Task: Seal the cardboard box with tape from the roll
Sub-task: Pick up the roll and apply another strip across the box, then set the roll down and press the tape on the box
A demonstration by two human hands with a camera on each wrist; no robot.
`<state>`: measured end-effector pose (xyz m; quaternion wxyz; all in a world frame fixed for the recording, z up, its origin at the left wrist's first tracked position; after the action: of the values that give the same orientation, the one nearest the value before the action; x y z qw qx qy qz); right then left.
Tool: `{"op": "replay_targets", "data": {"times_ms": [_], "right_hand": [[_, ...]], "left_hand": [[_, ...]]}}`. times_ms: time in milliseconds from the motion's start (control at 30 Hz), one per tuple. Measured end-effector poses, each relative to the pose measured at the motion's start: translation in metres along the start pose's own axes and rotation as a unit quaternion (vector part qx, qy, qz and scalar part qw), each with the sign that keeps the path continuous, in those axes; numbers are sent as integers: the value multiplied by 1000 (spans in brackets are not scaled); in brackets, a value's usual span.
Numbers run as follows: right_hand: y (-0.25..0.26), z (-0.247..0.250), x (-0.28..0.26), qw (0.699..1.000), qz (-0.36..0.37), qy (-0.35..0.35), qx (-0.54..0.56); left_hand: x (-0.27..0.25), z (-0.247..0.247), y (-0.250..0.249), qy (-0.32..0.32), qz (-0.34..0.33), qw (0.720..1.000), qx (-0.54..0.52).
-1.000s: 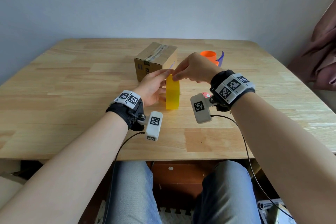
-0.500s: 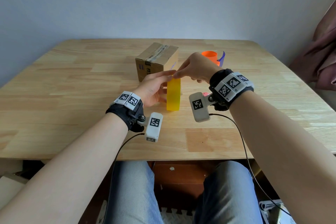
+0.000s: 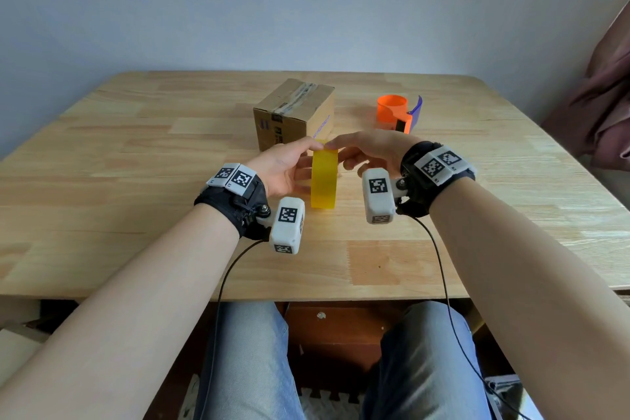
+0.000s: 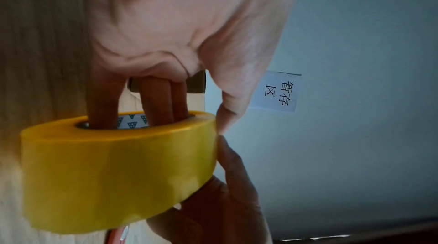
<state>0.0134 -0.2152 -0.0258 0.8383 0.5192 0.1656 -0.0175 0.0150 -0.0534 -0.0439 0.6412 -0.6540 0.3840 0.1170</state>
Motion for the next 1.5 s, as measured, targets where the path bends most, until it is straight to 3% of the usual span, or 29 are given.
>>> {"op": "replay_targets", "data": {"times_ms": [133,300,467,600,667,733,800,900,1100,1333,1500], "right_hand": [[1,-4,-9,999,14,11,32],[-1,-4,-12,998,45,-26,35],[14,1,-33,989,120,-26,79],[27,25,-43,978,150,-98,104],[27,47,-41,974,148,-152,84],[24,69,-41,969,140,-197,46],[17,89,-39,966,117,-229,-22],[-4,106,-31,963,75,-236,-109],[-46,115,-12,957,20,-222,-184],[-80,119,16,942,-36,-243,-230],[-88,121,28,936,-50,-231,-261]], "left_hand": [[-2,1,3,-17,26,999,8],[-9,3,8,12,43,999,-2],[-20,-4,3,41,-1,999,-17],[-26,-9,-13,49,-36,996,-62],[-30,-6,-24,2,-67,994,-92],[-28,7,-37,-135,-132,979,-72],[-25,20,-50,-286,-199,937,-19],[-9,26,-57,-371,-192,908,32],[23,35,-61,-404,-142,903,32],[46,53,-58,-366,-157,913,-87],[44,52,-55,-367,-152,912,-106]]}}
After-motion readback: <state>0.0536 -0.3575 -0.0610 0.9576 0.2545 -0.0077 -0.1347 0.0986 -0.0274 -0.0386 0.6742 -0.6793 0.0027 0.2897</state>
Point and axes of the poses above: each hand's wrist, its own x-axis towards the middle knuckle, its own z-axis out of the back of the hand, y = z × x, the point moved 6 cm from there along x, towards the middle knuckle, and after that the axes turned 15 degrees about z, right-handed, at the moved point
